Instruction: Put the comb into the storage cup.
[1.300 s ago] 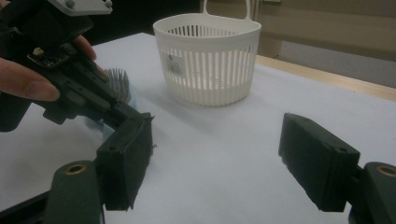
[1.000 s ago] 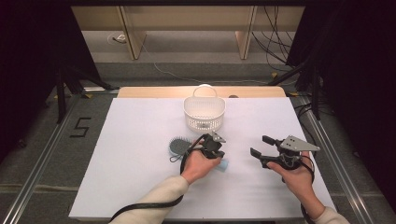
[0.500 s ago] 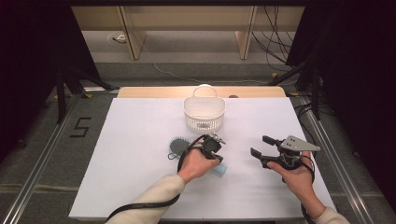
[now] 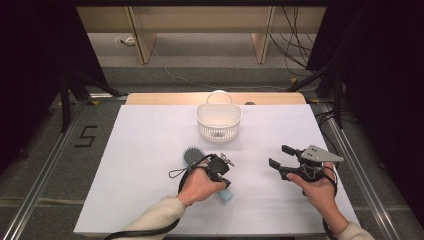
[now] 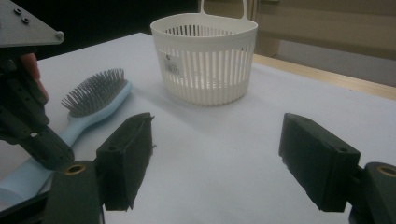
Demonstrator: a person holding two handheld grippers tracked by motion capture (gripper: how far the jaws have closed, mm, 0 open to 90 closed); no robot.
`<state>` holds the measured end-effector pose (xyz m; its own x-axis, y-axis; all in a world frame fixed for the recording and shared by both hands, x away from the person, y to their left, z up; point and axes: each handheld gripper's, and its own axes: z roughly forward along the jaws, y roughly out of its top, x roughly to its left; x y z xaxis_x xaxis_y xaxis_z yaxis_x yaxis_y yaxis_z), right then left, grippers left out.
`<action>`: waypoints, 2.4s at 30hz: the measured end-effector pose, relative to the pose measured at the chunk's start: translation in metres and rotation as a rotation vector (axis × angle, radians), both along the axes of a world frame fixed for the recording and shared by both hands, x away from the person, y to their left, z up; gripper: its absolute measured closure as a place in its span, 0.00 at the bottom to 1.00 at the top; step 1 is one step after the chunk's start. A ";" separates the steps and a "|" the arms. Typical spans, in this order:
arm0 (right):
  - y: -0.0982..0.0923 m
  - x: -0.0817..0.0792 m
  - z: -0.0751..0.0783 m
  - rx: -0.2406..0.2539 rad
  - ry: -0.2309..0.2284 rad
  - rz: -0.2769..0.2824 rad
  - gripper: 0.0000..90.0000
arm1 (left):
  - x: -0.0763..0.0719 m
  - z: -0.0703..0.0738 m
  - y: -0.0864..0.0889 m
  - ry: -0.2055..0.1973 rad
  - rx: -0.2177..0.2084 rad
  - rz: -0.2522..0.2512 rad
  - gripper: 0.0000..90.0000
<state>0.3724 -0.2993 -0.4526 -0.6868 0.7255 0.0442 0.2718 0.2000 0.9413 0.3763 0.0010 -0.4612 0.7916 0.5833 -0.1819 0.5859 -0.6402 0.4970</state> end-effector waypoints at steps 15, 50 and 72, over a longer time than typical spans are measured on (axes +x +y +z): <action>0.000 0.000 0.000 0.000 0.002 0.000 0.30 | -0.029 0.001 0.045 0.003 0.084 0.005 1.00; 0.001 0.001 -0.001 -0.007 0.007 0.005 0.29 | -0.028 -0.004 0.133 -0.030 0.268 0.175 1.00; 0.000 0.001 -0.001 0.006 0.006 0.016 0.28 | -0.026 -0.001 0.146 -0.034 0.191 0.183 0.92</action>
<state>0.3732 -0.2996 -0.4537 -0.6979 0.7142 0.0527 0.2747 0.1991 0.9407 0.3501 0.1468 -0.4620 0.6739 0.7382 -0.0298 0.6851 -0.6093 0.3992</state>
